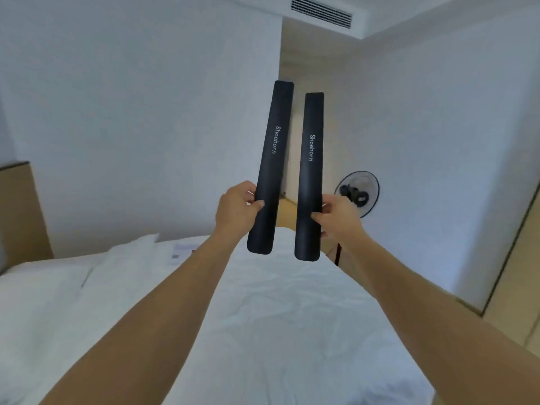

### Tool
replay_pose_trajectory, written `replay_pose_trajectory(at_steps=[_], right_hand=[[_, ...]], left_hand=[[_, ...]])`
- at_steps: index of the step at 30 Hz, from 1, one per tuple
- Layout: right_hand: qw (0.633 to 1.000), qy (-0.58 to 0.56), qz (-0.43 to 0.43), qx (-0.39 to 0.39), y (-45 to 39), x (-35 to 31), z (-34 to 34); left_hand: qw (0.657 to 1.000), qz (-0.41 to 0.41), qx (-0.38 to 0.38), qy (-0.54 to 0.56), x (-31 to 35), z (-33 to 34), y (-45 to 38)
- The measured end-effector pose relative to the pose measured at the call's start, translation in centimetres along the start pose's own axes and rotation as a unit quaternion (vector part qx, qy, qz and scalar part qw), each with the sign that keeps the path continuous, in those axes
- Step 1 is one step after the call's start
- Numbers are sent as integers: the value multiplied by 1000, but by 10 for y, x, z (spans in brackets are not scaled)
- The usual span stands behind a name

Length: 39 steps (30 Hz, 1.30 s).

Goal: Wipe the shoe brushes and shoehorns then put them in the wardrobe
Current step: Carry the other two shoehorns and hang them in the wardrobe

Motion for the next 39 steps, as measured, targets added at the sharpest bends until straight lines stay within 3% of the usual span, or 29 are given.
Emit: replay_pose_trajectory(at_steps=[10, 22, 28, 39], right_hand=[[979, 74, 124, 144, -37, 125, -124], [935, 123, 225, 246, -56, 234, -251], [922, 136, 236, 276, -61, 299, -309], [927, 135, 219, 274, -119, 445, -450]], left_hand=[[976, 70, -164, 123, 34, 206, -63], [913, 90, -301, 259, 97, 415, -100], [896, 99, -329, 281, 125, 511, -92], [903, 100, -306, 285, 212, 697, -105]])
Point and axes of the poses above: each hand's wrist, its own y-axis away from the middle knuckle, its own z-axis out of the palm, x = y × z, the point moved 1 cm from there along -y, towards the middle knuckle, and after that the axes turned 9 degrees about y, right-handed, at the moved point
